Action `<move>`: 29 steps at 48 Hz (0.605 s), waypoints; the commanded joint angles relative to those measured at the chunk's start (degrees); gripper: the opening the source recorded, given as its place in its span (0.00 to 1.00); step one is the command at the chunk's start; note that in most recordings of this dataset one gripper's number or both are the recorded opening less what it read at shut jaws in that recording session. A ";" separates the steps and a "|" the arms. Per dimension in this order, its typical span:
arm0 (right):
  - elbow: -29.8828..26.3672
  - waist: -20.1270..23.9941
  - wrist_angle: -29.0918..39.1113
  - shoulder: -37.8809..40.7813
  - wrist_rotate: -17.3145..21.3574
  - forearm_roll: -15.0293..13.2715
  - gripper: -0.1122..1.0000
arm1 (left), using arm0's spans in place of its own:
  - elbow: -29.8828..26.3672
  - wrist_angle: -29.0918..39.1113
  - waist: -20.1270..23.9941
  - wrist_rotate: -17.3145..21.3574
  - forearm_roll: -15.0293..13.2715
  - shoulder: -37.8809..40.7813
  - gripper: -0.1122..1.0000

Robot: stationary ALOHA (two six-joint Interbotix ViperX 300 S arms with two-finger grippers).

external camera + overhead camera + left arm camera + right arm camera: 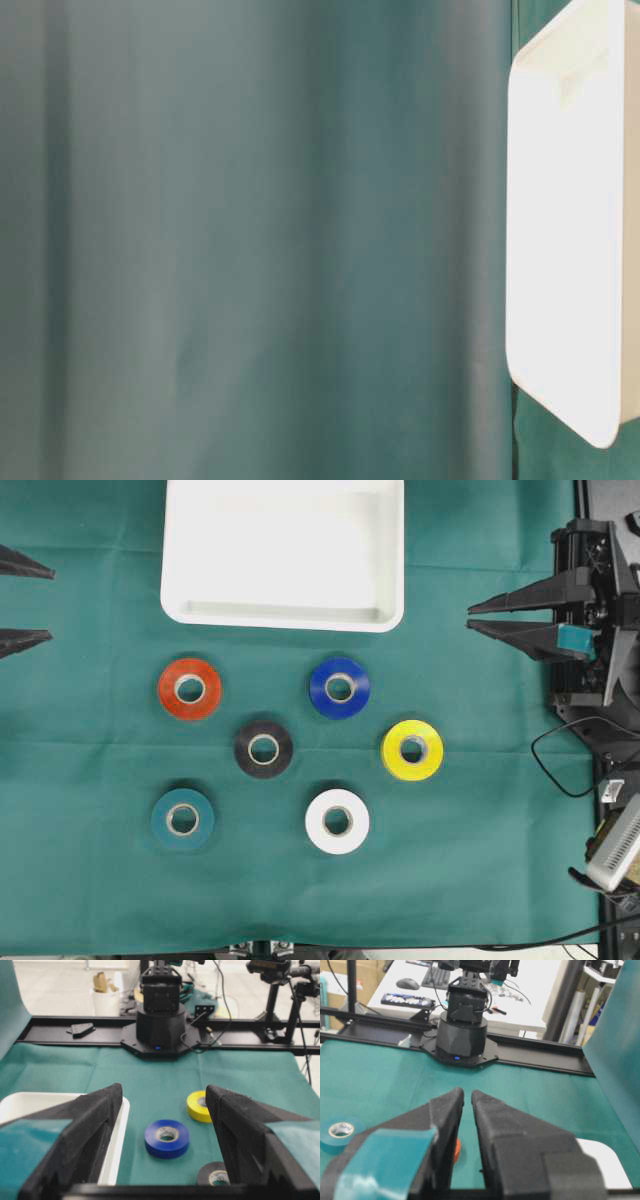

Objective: Put the tape alternately from left to right into the white case.
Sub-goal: 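Move both grippers inward over the tape rolls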

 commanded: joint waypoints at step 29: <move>0.00 -0.44 0.00 1.05 1.58 -0.09 0.09 | 0.88 -0.44 -0.79 -2.37 -1.41 0.62 0.05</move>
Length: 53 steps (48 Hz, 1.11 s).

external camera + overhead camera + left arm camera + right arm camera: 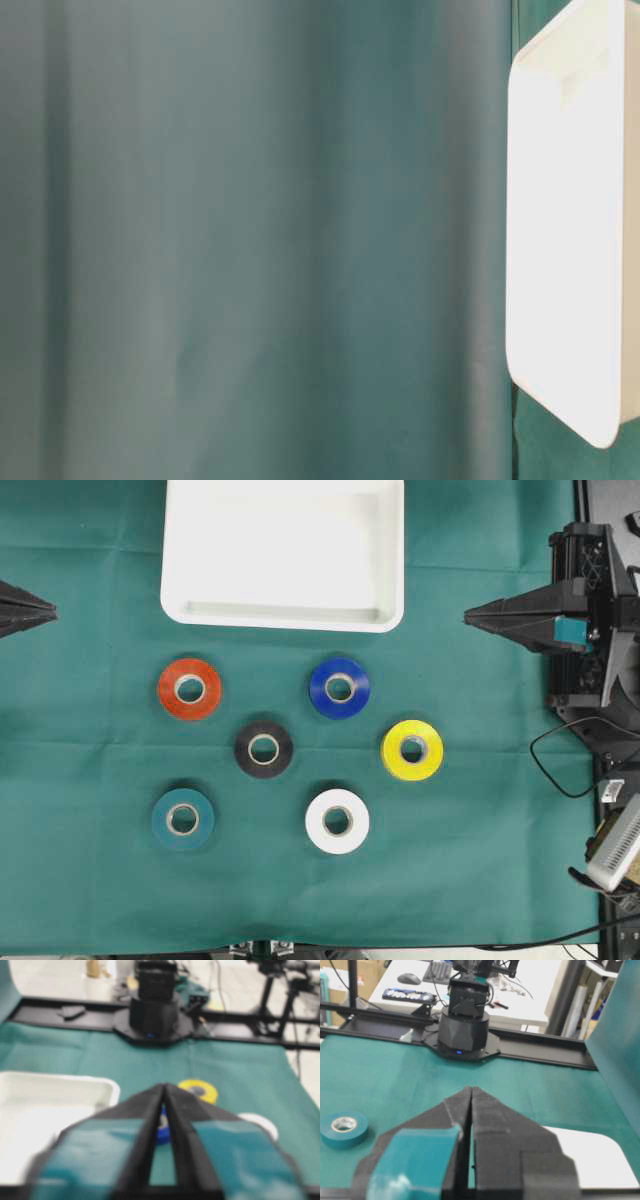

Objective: Put the tape alternately from left to right into the white case.
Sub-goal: 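Move both grippers inward over the tape rolls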

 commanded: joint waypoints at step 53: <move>-8.00 -1.49 7.21 13.18 3.87 -0.09 0.84 | -5.71 8.70 1.23 -4.39 -0.53 13.10 0.79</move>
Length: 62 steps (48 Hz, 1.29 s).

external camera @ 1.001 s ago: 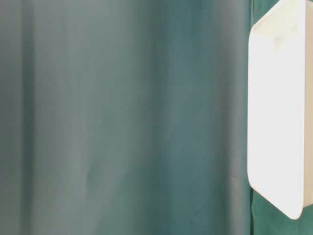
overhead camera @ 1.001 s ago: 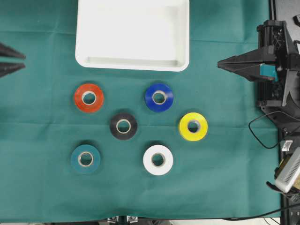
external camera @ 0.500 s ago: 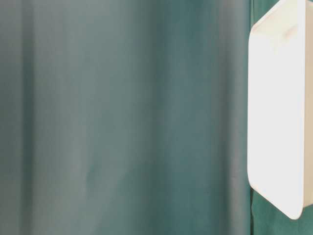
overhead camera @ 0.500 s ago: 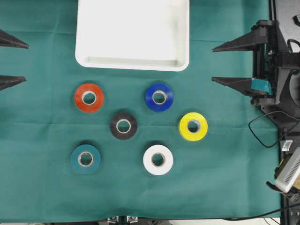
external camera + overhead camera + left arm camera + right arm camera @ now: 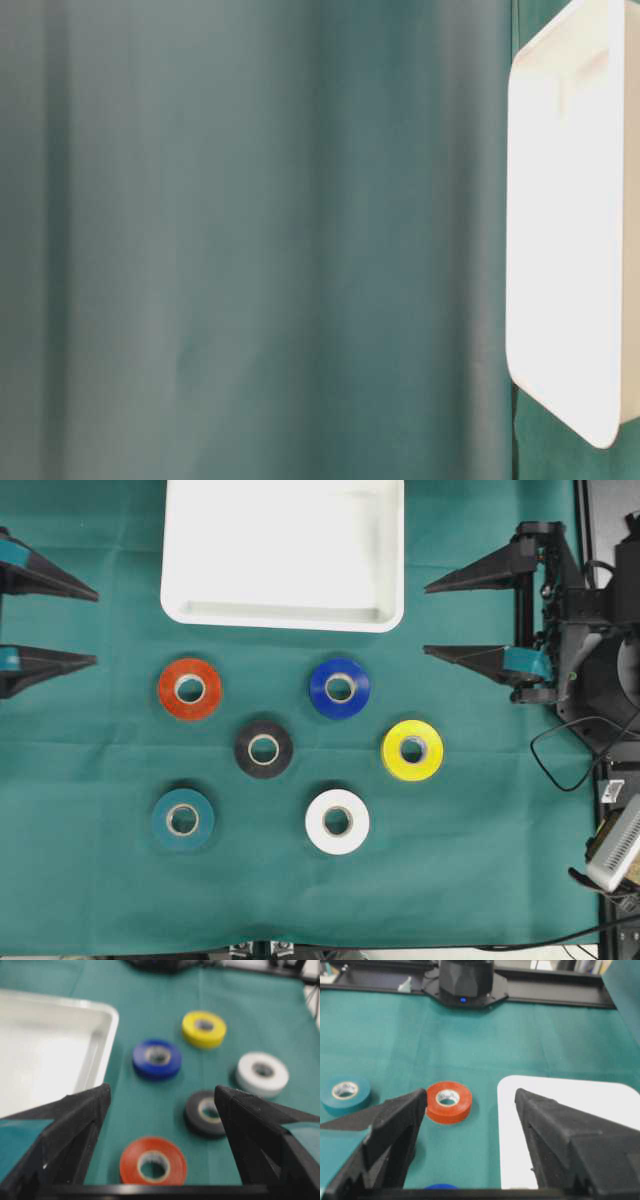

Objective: Put the tape alternately from left to right into the white case.
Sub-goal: 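Move both grippers inward over the tape rolls, then move the right gripper down over the yellow tape roll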

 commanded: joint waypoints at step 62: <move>-9.32 -0.53 9.49 19.51 5.19 -0.09 0.84 | -12.30 10.37 0.35 0.35 0.26 18.90 0.78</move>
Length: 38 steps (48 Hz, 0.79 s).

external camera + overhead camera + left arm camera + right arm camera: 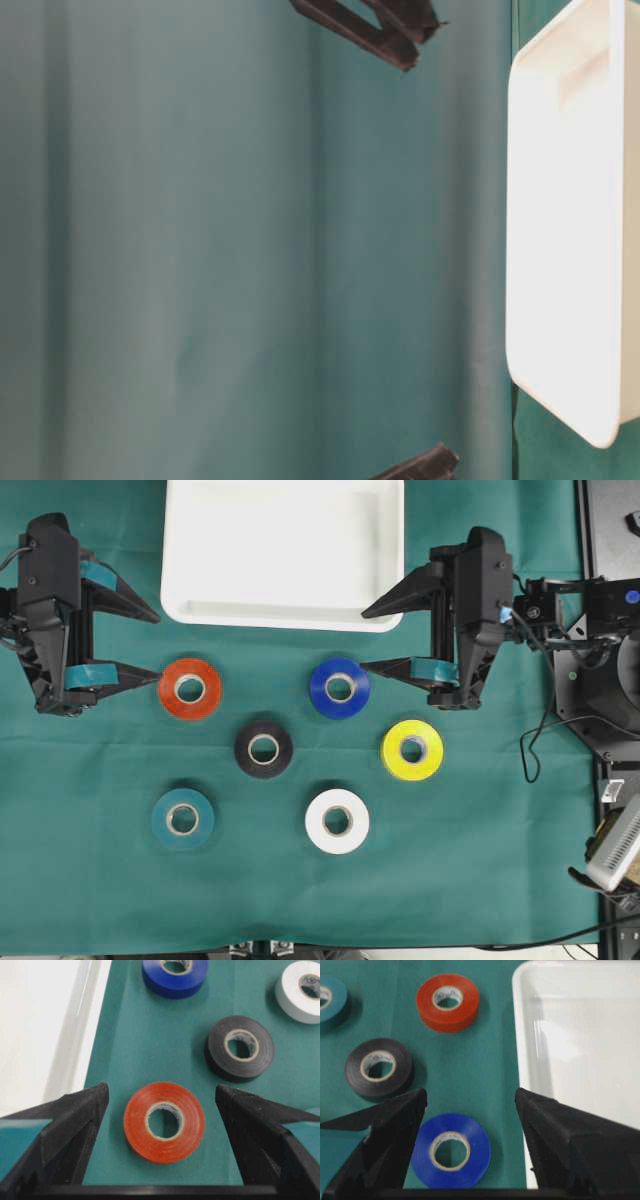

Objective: Put the tape alternately from left to right into the white case.
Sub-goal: 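Move the right gripper down over the yellow tape roll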

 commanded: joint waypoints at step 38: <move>-1.85 3.34 5.54 0.00 4.66 0.09 0.84 | -0.97 -0.18 0.09 0.09 0.09 -0.26 0.78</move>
